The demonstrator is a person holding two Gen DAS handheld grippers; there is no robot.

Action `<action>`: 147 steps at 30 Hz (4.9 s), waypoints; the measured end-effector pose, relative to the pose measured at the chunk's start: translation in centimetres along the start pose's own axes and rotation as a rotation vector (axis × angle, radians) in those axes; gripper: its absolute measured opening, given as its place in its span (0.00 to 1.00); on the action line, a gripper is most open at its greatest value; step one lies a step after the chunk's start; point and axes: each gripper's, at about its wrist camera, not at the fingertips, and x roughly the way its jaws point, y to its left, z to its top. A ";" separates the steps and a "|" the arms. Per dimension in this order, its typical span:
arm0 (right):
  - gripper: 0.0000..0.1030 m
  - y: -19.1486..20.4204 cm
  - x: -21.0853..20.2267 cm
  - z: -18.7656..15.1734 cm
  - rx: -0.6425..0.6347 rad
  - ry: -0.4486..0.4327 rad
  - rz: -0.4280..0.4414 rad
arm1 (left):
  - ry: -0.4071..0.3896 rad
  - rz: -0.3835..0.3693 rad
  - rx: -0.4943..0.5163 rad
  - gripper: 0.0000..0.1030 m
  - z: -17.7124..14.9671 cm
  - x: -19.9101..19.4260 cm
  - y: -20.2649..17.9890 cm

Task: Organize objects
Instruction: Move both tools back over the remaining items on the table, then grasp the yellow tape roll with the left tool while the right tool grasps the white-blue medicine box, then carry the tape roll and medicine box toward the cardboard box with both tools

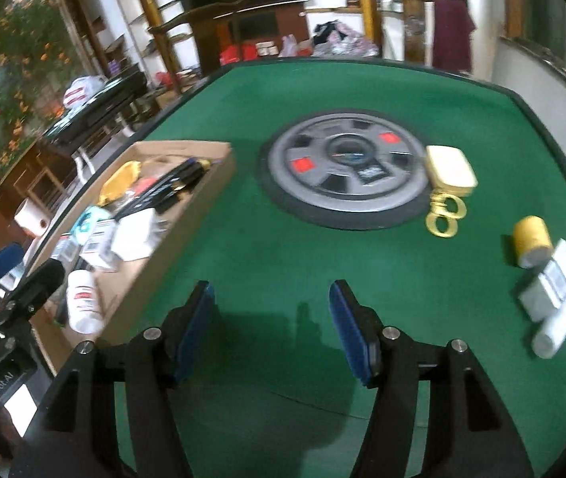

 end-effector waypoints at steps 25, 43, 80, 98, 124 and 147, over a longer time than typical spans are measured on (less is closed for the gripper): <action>0.58 -18.4 -6.1 -0.7 0.306 -0.118 -0.181 | 0.017 -0.011 0.196 0.74 0.6 -0.6 -10.6; 0.59 -29.5 -8.1 -0.1 0.561 -0.273 -0.250 | 0.172 -0.384 0.203 0.74 2.6 3.2 -17.8; 0.64 -33.7 -5.9 -2.1 0.761 -0.195 -0.164 | 0.052 -0.773 0.821 0.37 5.7 6.7 -35.4; 0.64 -31.3 -3.8 -1.4 0.644 -0.109 -0.147 | -0.043 -0.610 0.445 0.37 3.9 -1.9 -18.6; 0.31 -17.5 -5.7 2.4 0.318 0.024 -0.088 | -0.047 -0.312 -0.170 0.37 -4.5 -0.8 10.9; 0.31 13.0 4.4 1.9 -0.083 0.286 0.319 | 0.156 -0.251 -0.109 0.34 -6.2 5.7 10.7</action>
